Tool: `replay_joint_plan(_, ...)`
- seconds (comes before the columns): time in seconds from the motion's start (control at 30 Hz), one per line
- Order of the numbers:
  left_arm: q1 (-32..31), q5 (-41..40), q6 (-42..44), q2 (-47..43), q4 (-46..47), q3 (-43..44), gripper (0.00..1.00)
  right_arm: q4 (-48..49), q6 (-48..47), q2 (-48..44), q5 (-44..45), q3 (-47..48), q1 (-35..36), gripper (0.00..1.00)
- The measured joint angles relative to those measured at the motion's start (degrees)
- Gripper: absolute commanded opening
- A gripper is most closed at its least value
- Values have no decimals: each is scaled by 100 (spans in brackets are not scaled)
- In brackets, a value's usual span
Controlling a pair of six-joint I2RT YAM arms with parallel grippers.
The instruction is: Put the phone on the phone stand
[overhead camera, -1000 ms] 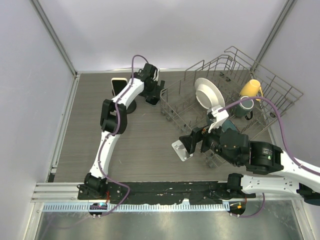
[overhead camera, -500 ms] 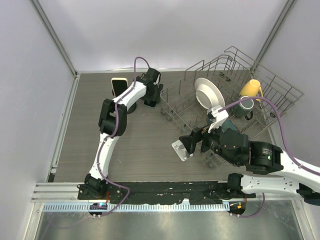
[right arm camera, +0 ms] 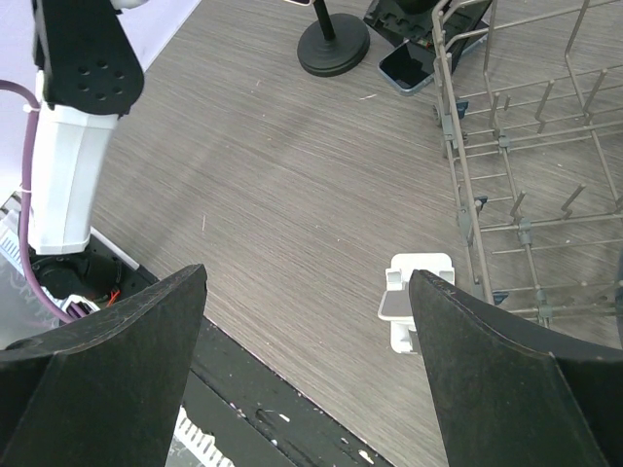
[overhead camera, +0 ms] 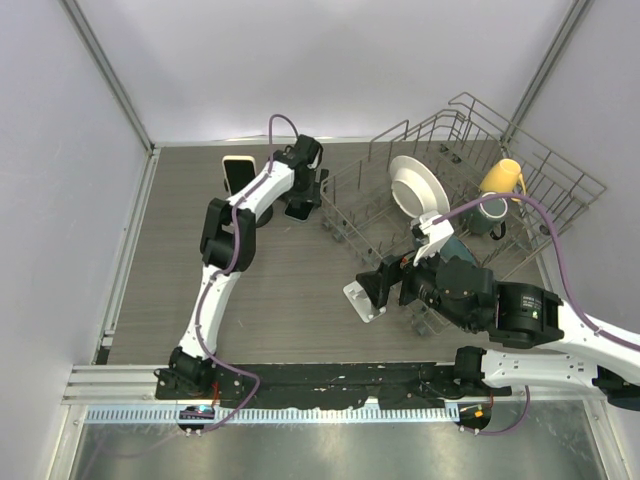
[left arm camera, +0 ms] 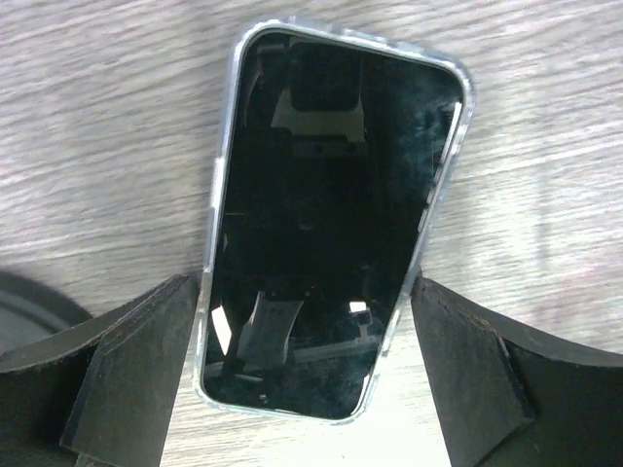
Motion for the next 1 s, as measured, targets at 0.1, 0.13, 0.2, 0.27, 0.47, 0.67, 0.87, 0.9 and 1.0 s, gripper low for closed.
replay_joint_plan(0.1, 0, 98, 138, 247, -177, 433, 94, 0, 0, -4, 0, 0, 0, 90)
replay_joint_plan(0.13, 2, 127, 188, 297, -232, 525, 94, -2, 0, -9, 0, 0, 0, 90)
replay_joint_plan(0.2, 9, 203, 280, 361, -299, 636, 92, -2, 0, -13, 2, 0, 0, 90)
replay_joint_plan(0.27, 31, 245, 326, 393, -354, 702, 90, -2, 0, -11, 0, 0, 0, 90)
replay_joint_plan(0.47, 46, 310, 479, 400, -387, 708, 89, -2, 0, -11, 2, 0, 0, 90)
replay_joint_plan(0.67, 46, 352, 581, 448, -422, 796, 93, -2, 0, -11, 0, 0, 0, 90)
replay_joint_plan(0.87, 37, 391, 754, 487, -415, 868, 96, -2, 2, -11, 0, 0, 0, 90)
replay_joint_plan(0.9, 33, 393, 793, 501, -411, 894, 92, -2, 2, -11, 0, 0, 0, 90)
replay_joint_plan(1.0, 15, 411, 883, 575, -411, 1021, 89, -2, 2, -11, -2, 0, 0, 90)
